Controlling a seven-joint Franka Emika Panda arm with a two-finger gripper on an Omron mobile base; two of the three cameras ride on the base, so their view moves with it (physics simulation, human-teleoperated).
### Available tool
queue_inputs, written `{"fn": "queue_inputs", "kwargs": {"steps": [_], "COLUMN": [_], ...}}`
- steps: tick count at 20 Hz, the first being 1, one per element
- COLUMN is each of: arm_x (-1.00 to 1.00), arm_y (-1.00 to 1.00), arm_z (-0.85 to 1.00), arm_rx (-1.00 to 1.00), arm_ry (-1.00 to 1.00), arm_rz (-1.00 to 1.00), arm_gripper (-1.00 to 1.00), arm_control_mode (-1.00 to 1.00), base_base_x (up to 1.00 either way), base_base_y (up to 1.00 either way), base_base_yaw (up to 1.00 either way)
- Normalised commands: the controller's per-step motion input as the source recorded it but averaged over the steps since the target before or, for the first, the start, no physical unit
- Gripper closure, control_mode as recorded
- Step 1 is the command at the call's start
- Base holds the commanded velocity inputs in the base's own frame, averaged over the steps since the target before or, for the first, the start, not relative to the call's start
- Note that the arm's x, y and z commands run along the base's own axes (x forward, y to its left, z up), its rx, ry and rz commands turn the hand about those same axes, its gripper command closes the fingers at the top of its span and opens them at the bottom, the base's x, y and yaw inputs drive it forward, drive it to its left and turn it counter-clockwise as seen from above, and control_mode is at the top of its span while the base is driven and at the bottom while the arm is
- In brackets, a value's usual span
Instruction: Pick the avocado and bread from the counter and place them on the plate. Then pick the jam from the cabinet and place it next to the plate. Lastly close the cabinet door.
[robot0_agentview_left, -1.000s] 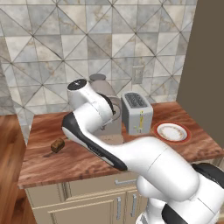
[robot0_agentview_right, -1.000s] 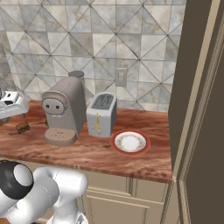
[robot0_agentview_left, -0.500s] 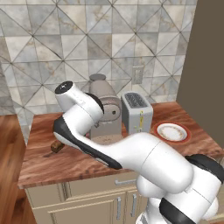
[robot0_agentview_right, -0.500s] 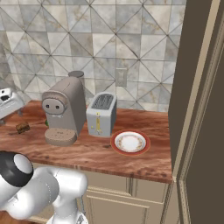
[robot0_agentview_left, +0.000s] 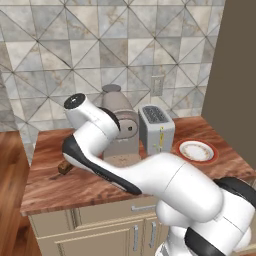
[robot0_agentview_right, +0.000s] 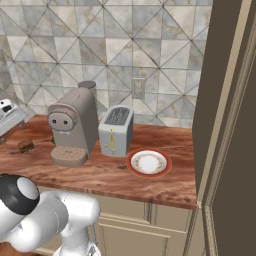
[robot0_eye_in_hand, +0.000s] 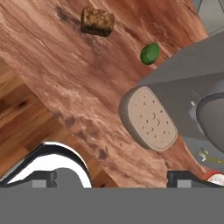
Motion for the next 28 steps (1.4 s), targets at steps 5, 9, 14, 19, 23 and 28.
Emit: {"fn": "queue_inputs", "kwargs": {"steps": [5,9,14,19,23,28], "arm_x": [0.26,0.31,0.40,0.39,0.15,0.00], "arm_y": [0.00,0.00,0.02,0.06,0.14,0.28], "arm_z": [-0.09,-0.09,-0.11,-0.09,-0.07,-0.09], "arm_rx": [0.00,-0.03,-0.11,-0.18,-0.21,-0.20], "arm_ry": [0.12,0.11,0.18,0.17,0.08,0.01], "arm_rz": [0.18,0.14,0.07,0.05,0.07,0.06], "arm_gripper": [-1.00,-1.00,-1.00,-1.00,-1.00,-1.00], "arm_control_mode": [-1.00,-1.00,-1.00,-1.00,-1.00,-1.00], "base_base_x": [0.00,0.00,0.00,0.00,0.00,0.00], "base_base_y": [0.00,0.00,0.00,0.00,0.00,0.00], "base_base_yaw": [0.00,0.00,0.00,0.00,0.00,0.00]}}
